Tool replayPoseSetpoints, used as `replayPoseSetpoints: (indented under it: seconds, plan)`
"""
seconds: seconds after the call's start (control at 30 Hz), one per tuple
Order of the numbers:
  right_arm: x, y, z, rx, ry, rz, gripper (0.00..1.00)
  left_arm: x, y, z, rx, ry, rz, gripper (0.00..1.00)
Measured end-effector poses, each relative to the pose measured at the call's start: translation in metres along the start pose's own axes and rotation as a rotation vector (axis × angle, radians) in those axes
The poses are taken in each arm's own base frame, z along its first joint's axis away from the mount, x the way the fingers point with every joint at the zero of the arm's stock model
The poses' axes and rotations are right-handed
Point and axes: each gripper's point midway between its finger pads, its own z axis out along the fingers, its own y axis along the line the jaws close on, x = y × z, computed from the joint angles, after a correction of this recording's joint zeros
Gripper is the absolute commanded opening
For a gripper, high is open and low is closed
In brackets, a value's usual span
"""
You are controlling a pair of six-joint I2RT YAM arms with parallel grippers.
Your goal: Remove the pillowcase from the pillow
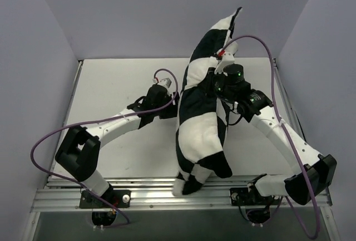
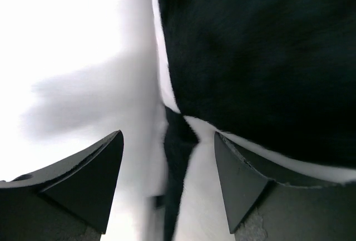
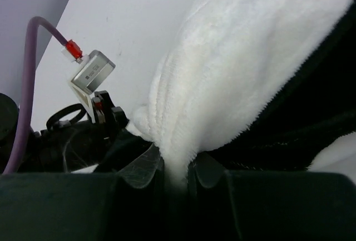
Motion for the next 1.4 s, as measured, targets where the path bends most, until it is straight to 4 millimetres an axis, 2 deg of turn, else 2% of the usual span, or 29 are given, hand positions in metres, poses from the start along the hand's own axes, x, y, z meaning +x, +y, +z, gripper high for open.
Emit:
replayPoseSetpoints:
  seconds: [0.07, 0.1, 0.17, 0.23, 0.3, 0.4, 0.43, 0.5, 0.53, 0.6, 0.63, 0.67, 0.7, 0.83, 0.97, 1.07, 1.17, 1.3, 1.4]
  plan:
    - [-0.008, 0.004, -0.005, 0.005, -0.002, -0.032, 0.0, 0.008, -0.02, 0.001, 0.067, 0.015, -0.012, 0.76]
    - [-0.007, 0.005, -0.005, 0.005, 0.01, -0.045, 0.0, 0.01, -0.029, 0.0, 0.097, 0.013, -0.019, 0.76]
    - [0.01, 0.008, 0.001, 0.008, 0.065, -0.066, 0.0, 0.012, -0.038, -0.003, 0.145, 0.001, -0.035, 0.79]
    - [0.033, 0.009, 0.012, 0.01, 0.138, -0.083, 0.0, 0.019, -0.031, -0.009, 0.147, -0.009, -0.06, 0.81]
    - [0.054, 0.016, 0.025, -0.002, 0.195, -0.097, 0.01, 0.029, -0.012, -0.019, 0.112, -0.018, -0.097, 0.84]
    - [0.076, 0.03, 0.043, -0.032, 0.238, -0.112, 0.2, 0.041, 0.021, -0.043, 0.049, -0.061, -0.156, 0.89]
    - [0.083, 0.036, 0.048, -0.044, 0.25, -0.115, 0.38, 0.041, 0.03, -0.053, 0.031, -0.081, -0.176, 0.91]
    - [0.091, 0.048, 0.053, -0.069, 0.258, -0.118, 0.53, 0.04, 0.046, -0.075, 0.0, -0.124, -0.206, 0.93]
    - [0.092, 0.055, 0.054, -0.083, 0.26, -0.125, 0.66, 0.037, 0.049, -0.087, -0.009, -0.147, -0.212, 0.93]
    - [0.086, 0.072, 0.053, -0.111, 0.255, -0.142, 0.79, 0.026, 0.052, -0.111, -0.014, -0.202, -0.22, 0.93]
    - [0.077, 0.084, 0.052, -0.123, 0.234, -0.154, 0.88, 0.02, 0.051, -0.124, -0.014, -0.231, -0.219, 0.93]
    - [0.067, 0.094, 0.048, -0.133, 0.213, -0.161, 0.9, 0.016, 0.051, -0.137, -0.017, -0.255, -0.213, 0.94]
    - [0.057, 0.103, 0.045, -0.14, 0.192, -0.172, 0.98, 0.011, 0.051, -0.151, -0.021, -0.278, -0.204, 0.94]
    - [0.016, 0.13, 0.024, -0.159, 0.088, -0.193, 1.0, -0.009, 0.046, -0.191, -0.032, -0.346, -0.147, 0.96]
    - [0.007, 0.127, -0.003, -0.131, 0.068, -0.206, 1.0, -0.036, 0.039, -0.21, -0.057, -0.383, -0.068, 0.97]
    - [0.021, 0.117, -0.023, -0.117, 0.088, -0.213, 1.0, -0.06, 0.036, -0.203, -0.088, -0.366, -0.001, 0.97]
    - [0.055, 0.106, -0.04, -0.104, 0.149, -0.219, 1.0, -0.088, 0.039, -0.179, -0.115, -0.324, 0.045, 0.97]
    - [0.117, 0.099, -0.061, -0.101, 0.26, -0.235, 1.0, -0.128, 0.055, -0.127, -0.151, -0.247, 0.074, 0.97]
    - [0.163, 0.093, -0.076, -0.088, 0.341, -0.244, 1.0, -0.159, 0.049, -0.088, -0.12, -0.218, 0.11, 0.97]
